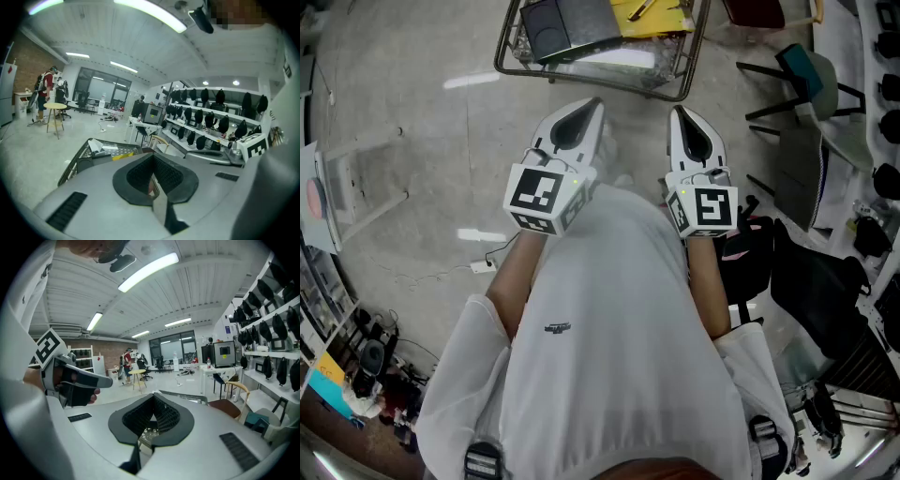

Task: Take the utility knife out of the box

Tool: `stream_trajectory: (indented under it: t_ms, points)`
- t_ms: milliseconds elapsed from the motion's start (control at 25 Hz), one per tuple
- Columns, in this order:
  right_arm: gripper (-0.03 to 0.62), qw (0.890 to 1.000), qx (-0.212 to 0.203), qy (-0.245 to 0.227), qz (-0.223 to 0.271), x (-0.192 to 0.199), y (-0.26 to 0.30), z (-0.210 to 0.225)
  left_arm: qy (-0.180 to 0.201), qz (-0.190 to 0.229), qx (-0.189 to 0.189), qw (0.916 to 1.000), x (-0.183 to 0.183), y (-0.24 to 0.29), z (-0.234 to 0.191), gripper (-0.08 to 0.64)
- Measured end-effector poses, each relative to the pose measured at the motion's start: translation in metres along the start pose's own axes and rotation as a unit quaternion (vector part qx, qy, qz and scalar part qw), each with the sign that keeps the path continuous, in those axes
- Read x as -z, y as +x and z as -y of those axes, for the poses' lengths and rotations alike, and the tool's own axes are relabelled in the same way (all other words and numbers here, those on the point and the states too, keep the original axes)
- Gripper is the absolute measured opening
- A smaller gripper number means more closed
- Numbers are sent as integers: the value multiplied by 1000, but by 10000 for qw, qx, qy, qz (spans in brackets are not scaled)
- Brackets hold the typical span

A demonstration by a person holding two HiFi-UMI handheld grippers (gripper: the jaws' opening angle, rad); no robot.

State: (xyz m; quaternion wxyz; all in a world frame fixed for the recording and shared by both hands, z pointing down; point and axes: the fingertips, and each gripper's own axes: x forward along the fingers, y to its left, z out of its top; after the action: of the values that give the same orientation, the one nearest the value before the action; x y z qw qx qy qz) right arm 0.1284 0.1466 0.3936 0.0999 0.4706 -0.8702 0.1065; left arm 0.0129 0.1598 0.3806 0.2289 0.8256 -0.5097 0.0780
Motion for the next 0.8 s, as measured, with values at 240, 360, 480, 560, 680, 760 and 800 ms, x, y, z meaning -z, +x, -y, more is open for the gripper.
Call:
stream_trajectory:
  t_ms: [240,360,480,560,680,760,800]
  points:
    - [-2,9995,13,-75,307,13,-109,4,178,43,139,9997,47,-41,109,-3]
    - [-2,9990,100,-47,431,16,-151,7,248,12,170,9995,65,-62,142,-2]
    - [-2,9983,195,70,541,13,-177,12,291,27,223,9993,65,-72,163,-3]
    - [-2,9980,179,188,582,14,-186,14,331,17,267,9991,64,-77,171,-2]
    - [-2,9977,131,202,638,13,-194,11,498,22,297,9983,60,-82,177,-3]
    - [-2,9975,105,145,691,12,-197,8,536,108,262,9982,55,-86,179,-2]
    - [-2,9974,79,137,706,11,-199,7,537,164,220,9982,53,-89,178,-3]
